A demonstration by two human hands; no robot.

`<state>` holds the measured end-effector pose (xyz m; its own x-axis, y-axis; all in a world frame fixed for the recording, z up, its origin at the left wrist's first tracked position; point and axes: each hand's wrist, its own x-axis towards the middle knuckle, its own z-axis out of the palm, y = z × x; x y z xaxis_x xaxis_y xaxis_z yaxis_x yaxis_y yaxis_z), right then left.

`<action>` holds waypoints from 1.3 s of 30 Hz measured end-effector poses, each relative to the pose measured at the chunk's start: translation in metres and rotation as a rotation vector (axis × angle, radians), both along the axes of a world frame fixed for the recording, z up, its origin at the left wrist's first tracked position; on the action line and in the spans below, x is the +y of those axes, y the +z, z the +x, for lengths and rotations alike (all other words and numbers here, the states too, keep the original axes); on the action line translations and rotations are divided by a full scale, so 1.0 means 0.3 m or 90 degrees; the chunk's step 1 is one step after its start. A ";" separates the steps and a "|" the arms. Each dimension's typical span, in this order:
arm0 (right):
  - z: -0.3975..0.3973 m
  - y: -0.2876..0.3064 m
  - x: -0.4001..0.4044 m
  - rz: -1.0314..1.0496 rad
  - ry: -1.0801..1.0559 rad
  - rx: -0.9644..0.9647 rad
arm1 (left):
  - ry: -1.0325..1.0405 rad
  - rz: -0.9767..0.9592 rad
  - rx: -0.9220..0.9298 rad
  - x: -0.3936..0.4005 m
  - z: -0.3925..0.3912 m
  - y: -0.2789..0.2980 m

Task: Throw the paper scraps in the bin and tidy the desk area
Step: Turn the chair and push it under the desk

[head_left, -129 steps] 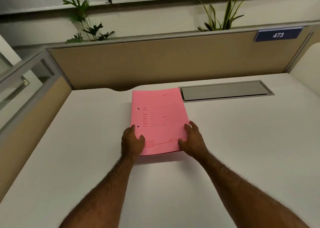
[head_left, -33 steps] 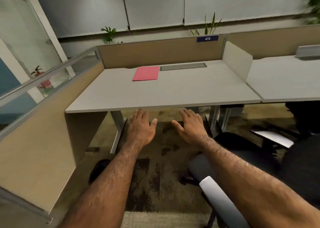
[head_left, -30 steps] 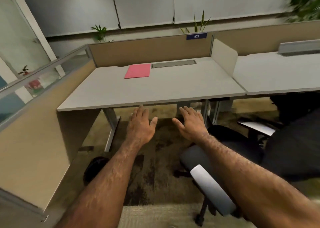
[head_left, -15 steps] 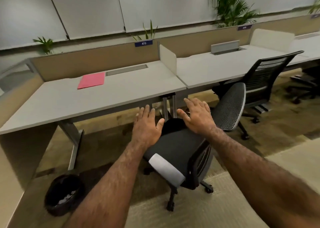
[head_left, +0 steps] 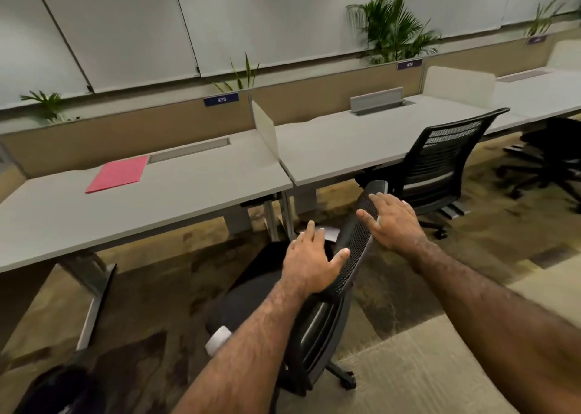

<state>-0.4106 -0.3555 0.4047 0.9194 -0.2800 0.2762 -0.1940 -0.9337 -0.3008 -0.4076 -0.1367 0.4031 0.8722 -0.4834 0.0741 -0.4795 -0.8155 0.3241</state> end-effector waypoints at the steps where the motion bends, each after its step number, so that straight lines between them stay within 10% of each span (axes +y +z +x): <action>1: 0.027 -0.007 -0.045 0.003 0.009 0.008 | 0.006 0.011 0.030 -0.050 0.006 -0.013; 26: 0.420 -0.166 -0.300 -0.067 0.151 0.154 | 0.050 -0.031 0.276 -0.203 0.071 -0.062; 39: 0.495 -0.153 -0.228 0.040 0.140 0.046 | 0.080 -0.073 0.143 0.022 0.111 -0.047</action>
